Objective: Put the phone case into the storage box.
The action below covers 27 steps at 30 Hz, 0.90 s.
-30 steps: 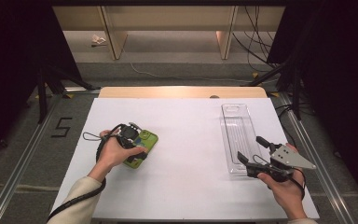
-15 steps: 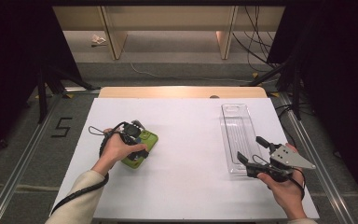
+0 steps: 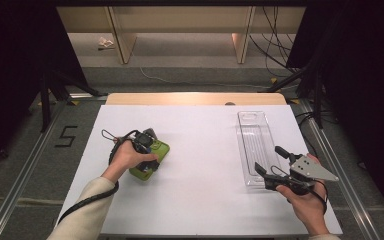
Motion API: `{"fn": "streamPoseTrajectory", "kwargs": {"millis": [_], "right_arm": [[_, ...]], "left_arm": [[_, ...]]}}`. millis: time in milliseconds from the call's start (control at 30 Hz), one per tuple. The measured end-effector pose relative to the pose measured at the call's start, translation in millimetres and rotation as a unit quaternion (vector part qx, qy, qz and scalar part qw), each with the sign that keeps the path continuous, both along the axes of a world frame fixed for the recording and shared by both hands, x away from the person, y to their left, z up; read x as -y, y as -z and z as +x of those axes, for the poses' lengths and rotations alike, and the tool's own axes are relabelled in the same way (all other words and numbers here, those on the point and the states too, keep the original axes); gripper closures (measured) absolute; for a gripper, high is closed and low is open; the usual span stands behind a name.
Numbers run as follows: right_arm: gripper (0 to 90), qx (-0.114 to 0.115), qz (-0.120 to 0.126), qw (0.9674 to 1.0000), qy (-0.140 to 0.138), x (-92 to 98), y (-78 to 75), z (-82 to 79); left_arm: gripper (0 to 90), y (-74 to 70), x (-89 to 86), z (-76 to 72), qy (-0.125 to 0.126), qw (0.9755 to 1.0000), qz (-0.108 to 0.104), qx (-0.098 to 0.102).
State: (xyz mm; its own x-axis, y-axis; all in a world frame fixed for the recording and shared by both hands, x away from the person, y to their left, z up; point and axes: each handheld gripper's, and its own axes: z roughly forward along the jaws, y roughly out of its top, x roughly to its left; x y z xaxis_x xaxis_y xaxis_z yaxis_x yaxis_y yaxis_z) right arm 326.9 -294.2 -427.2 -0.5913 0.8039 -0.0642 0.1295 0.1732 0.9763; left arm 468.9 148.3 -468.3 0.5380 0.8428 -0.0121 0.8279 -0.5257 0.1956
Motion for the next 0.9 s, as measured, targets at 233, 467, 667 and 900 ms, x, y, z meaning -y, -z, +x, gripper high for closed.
{"fn": "streamPoseTrajectory", "kwargs": {"millis": [233, 467, 667, 900], "right_arm": [[13.3, -0.001, -0.002, 1.0000, -0.001, -0.4, 0.1, -0.1], [13.3, -0.001, -0.002, 1.0000, -0.001, -0.3, 0.1, -0.1], [13.3, -0.001, -0.002, 1.0000, -0.002, -0.5, 0.2, 0.0], [13.3, -0.002, -0.002, 1.0000, -0.002, -0.7, 0.7, 0.1]], "left_arm": [[1.0, 0.4, 3.3, 2.3, 0.006, 0.9999, 0.011, -0.006], [1.7, 2.1, 4.9, 5.3, 0.004, 0.9998, 0.019, -0.011], [2.8, 2.8, 6.0, 6.2, 0.004, 0.9996, 0.023, -0.015], [5.6, 3.1, 6.7, 7.3, 0.006, 0.9995, 0.021, -0.022]]}}
